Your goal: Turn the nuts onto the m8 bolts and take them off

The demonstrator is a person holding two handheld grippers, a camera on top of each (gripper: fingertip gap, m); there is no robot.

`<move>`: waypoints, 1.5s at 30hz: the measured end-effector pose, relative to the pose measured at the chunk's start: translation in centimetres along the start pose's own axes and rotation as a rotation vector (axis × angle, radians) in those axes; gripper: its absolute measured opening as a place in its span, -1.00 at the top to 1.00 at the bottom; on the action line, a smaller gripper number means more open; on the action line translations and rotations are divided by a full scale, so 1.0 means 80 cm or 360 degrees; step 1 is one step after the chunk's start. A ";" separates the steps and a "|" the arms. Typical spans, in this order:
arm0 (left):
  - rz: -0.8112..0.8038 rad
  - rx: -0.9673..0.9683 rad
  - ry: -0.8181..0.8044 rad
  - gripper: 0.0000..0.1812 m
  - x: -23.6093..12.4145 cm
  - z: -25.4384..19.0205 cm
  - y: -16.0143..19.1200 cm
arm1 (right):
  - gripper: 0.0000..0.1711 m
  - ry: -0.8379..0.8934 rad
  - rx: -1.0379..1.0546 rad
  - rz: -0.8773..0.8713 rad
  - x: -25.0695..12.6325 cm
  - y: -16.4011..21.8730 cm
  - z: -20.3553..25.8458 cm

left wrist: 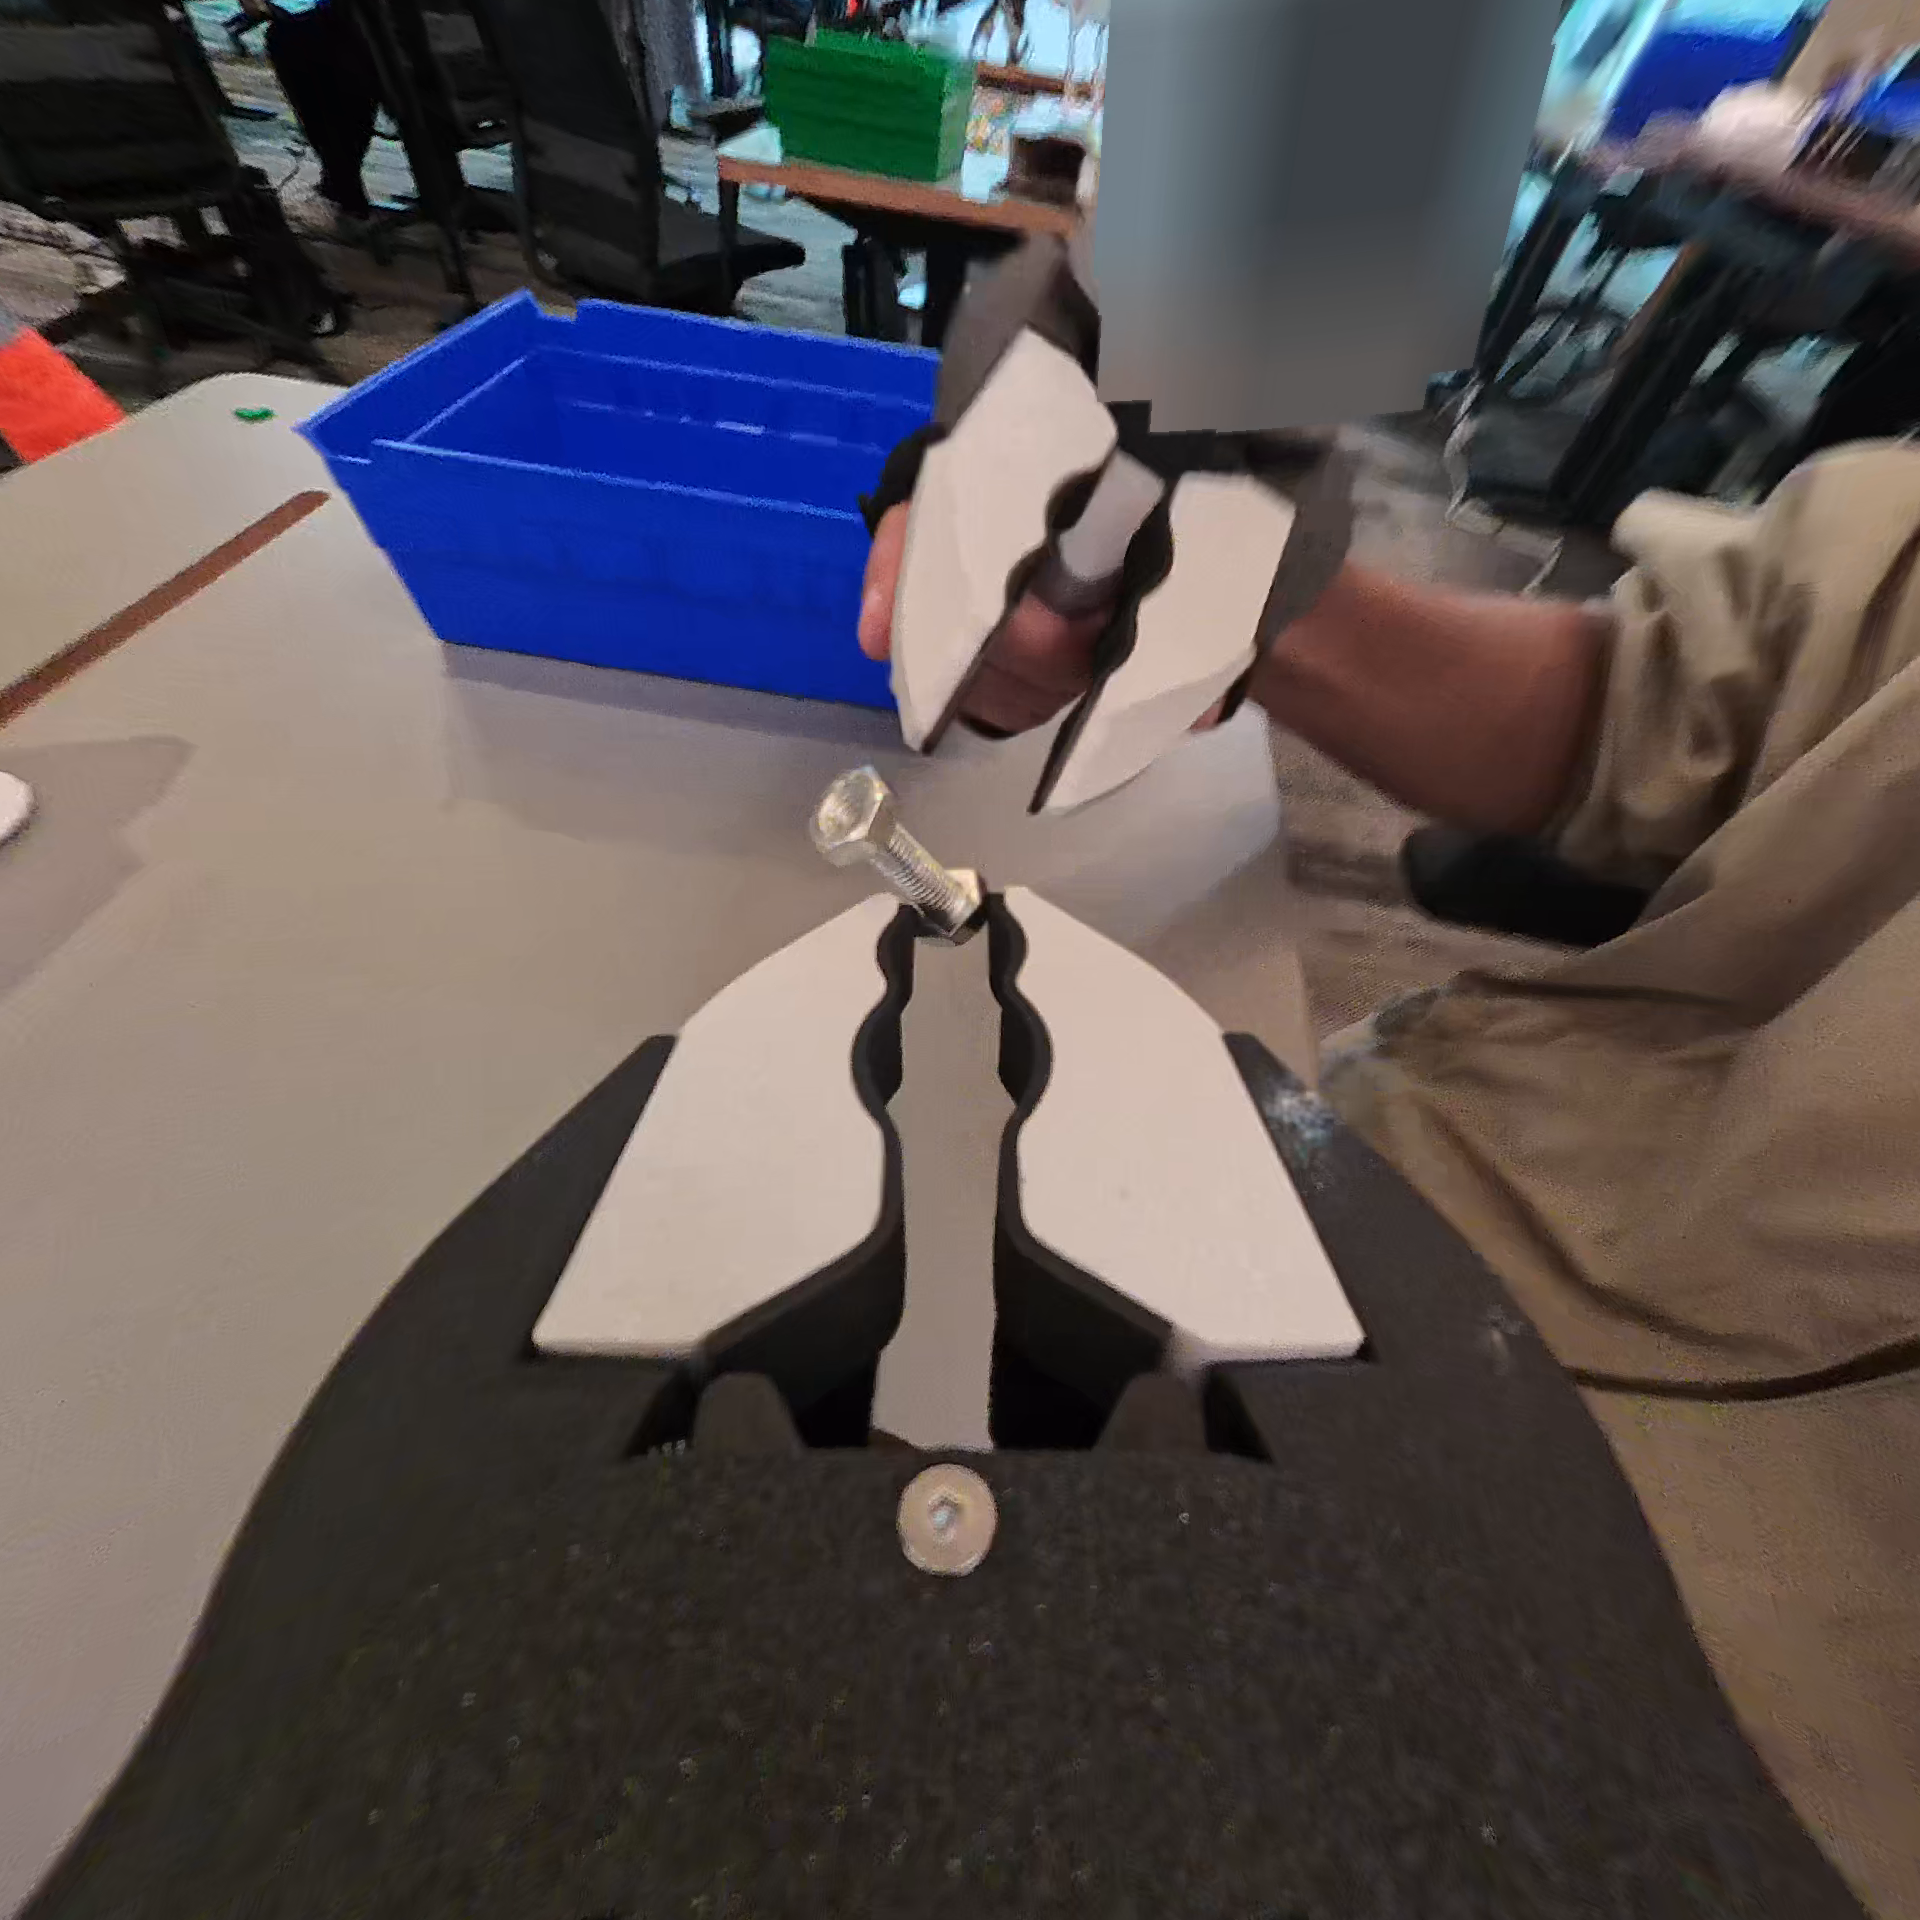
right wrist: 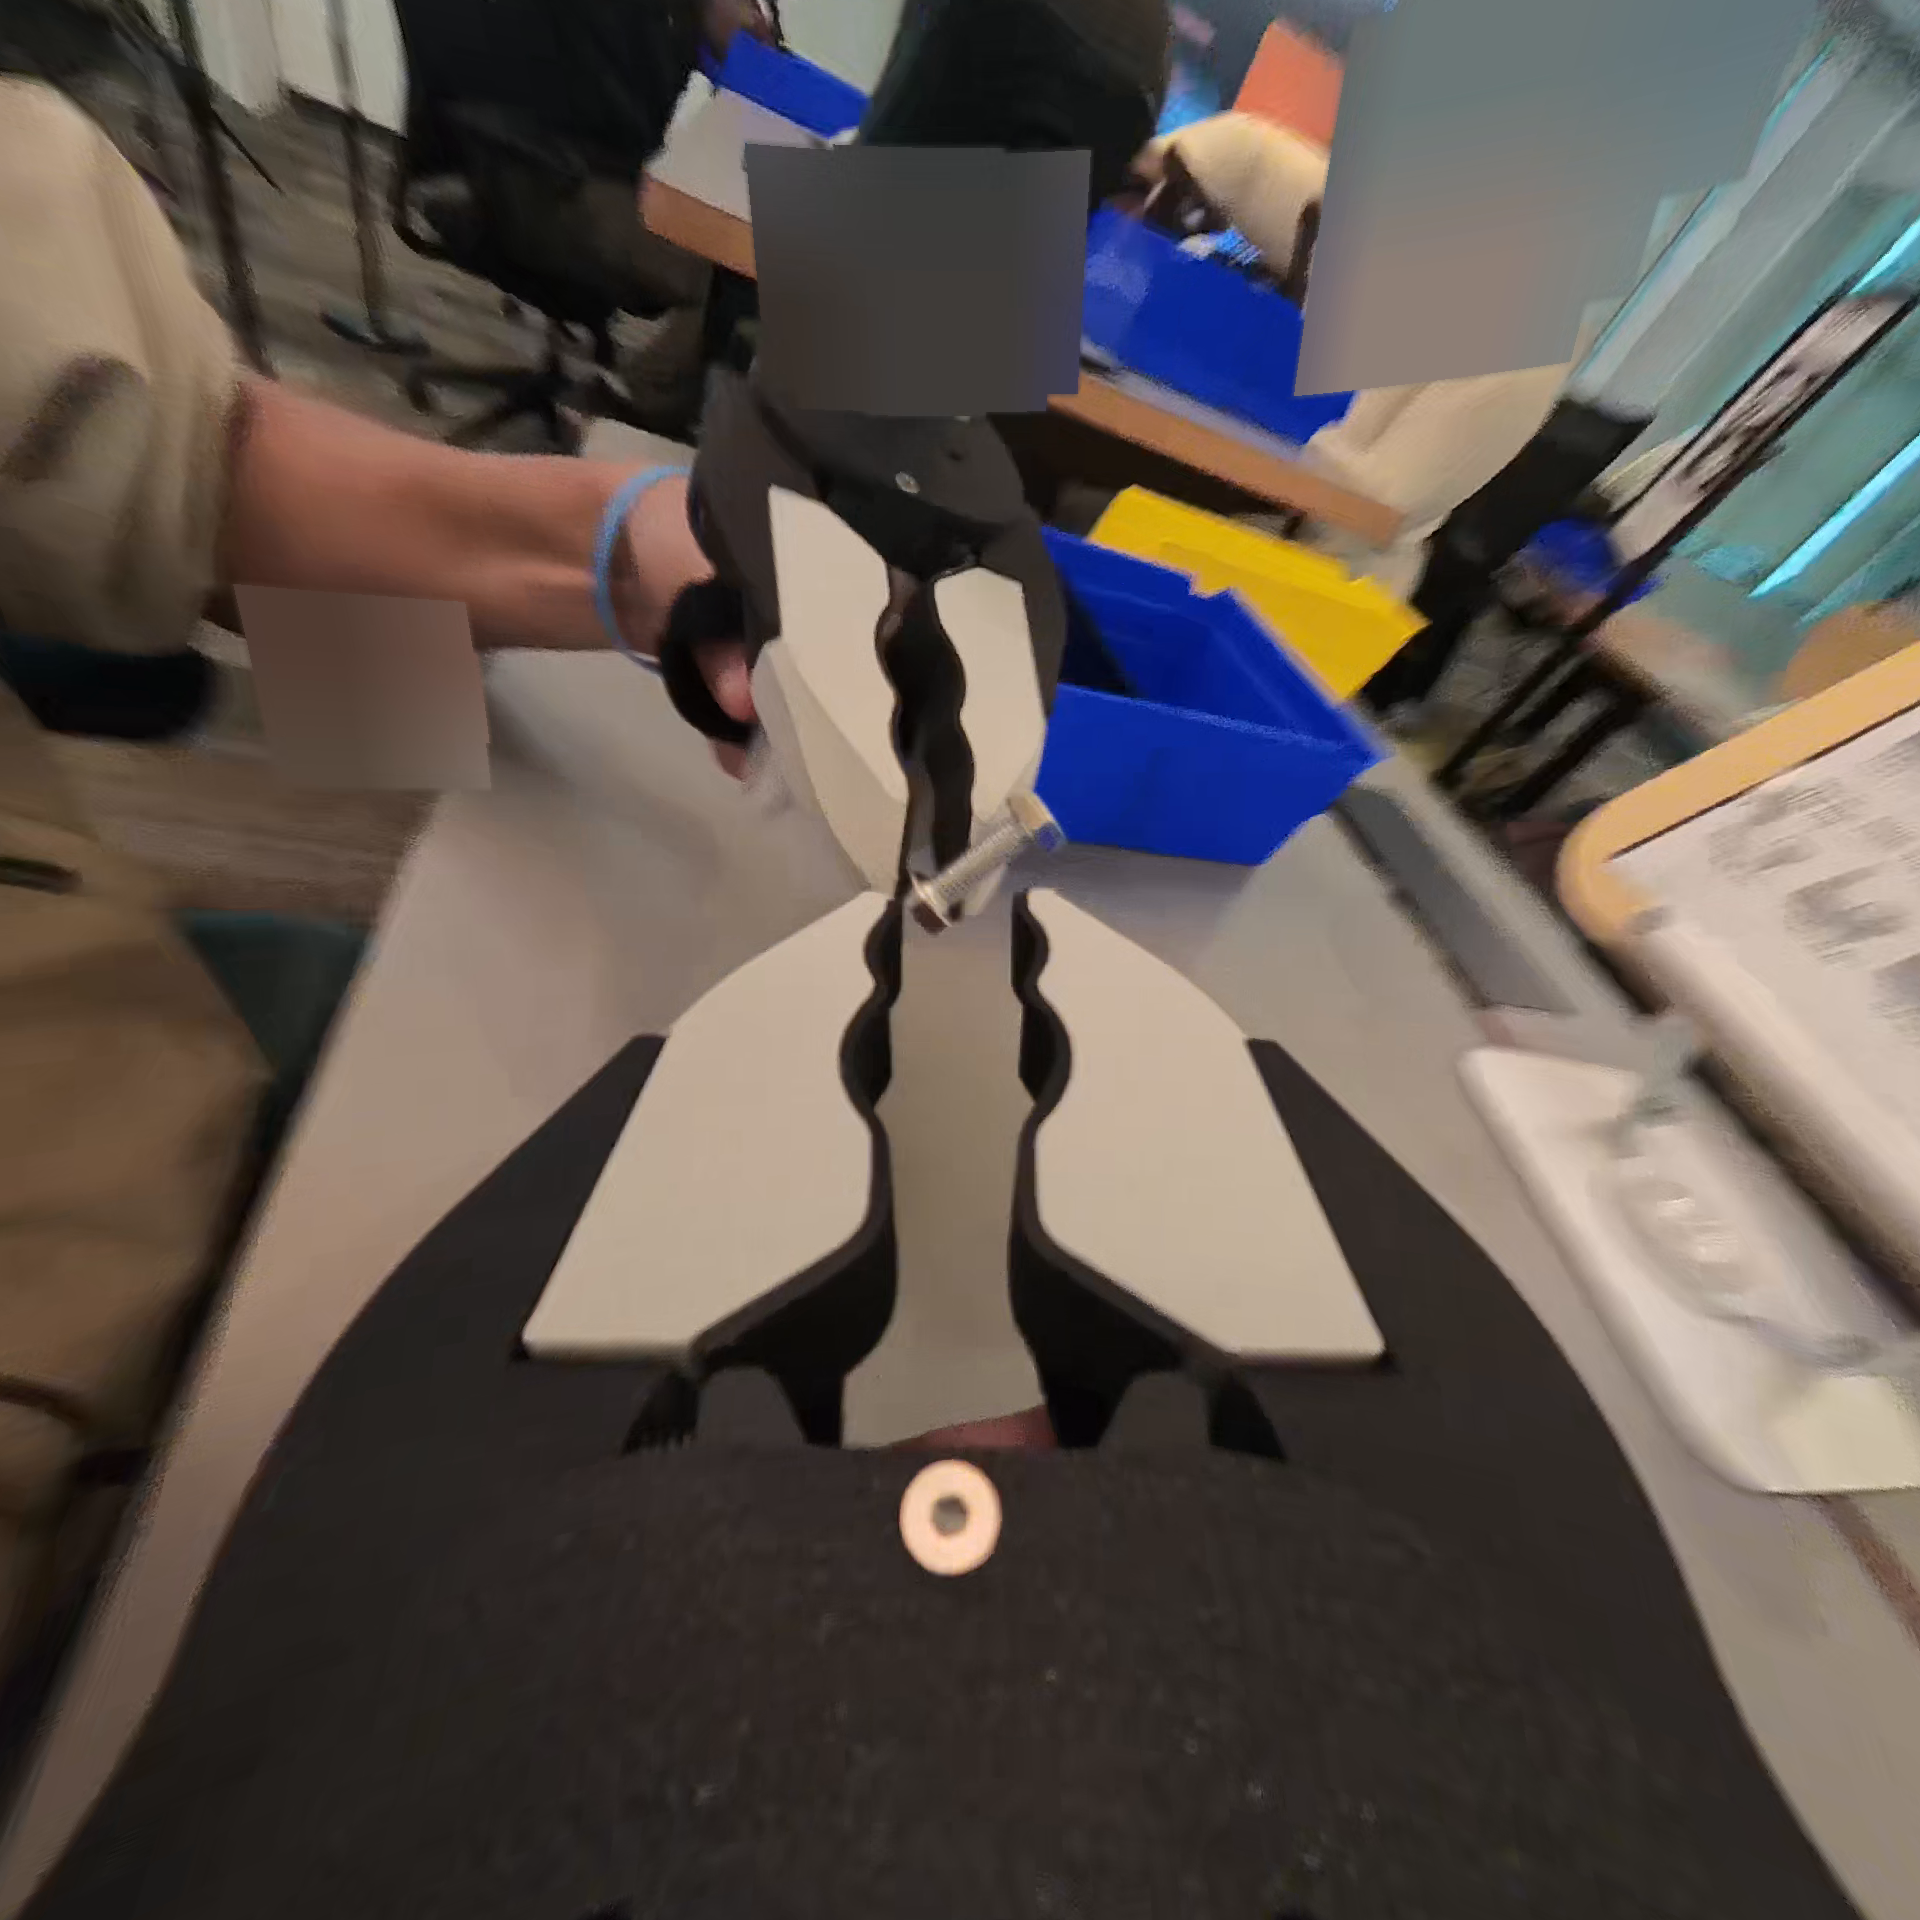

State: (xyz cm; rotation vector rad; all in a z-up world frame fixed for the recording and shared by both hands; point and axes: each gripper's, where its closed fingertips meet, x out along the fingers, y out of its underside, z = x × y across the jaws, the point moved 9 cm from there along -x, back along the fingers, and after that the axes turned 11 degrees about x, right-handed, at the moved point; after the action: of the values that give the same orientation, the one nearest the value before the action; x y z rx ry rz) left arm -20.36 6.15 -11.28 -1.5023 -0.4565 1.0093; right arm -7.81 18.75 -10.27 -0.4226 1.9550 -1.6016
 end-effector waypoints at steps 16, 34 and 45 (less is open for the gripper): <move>0.0234 0.0353 -0.0066 0.85 0.018 -0.027 -0.002 | 0.82 -0.0385 0.0814 -0.0151 0.019 0.016 -0.014; -0.0236 -0.0163 0.0087 0.49 0.017 -0.018 0.013 | 0.83 -0.0399 0.0785 -0.0486 0.012 0.011 -0.015; -0.0469 -0.0318 0.0324 0.61 0.013 -0.011 0.024 | 0.83 -0.0447 0.0739 -0.0414 0.029 0.003 -0.013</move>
State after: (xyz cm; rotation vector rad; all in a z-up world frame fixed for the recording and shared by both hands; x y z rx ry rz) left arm -19.60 6.05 -13.50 -1.6387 -0.6251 0.5873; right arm -10.26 18.29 -10.92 -0.6846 1.3102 -1.9688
